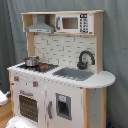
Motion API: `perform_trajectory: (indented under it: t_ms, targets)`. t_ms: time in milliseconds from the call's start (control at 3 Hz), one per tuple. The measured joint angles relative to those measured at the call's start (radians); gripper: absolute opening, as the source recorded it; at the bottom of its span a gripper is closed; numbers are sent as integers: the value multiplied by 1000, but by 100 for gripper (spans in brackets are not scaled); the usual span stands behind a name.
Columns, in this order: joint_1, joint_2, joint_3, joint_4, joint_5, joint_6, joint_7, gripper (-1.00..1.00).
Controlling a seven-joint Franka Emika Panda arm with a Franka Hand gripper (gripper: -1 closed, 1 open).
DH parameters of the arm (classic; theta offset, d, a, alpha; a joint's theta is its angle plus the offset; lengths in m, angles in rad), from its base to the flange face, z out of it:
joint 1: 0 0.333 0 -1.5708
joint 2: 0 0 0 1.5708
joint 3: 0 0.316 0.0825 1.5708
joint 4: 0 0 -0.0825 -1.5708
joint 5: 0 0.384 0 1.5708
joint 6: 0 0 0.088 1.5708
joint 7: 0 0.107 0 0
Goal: Play with the kitchen
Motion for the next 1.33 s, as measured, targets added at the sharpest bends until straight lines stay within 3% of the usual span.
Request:
perform_trajectory:
  t_ms: [333,1333]
  targets:
    - [-88,0,4,67,0,24,36,100]
    - [-342,-19,7,224,-11,184,42,100]
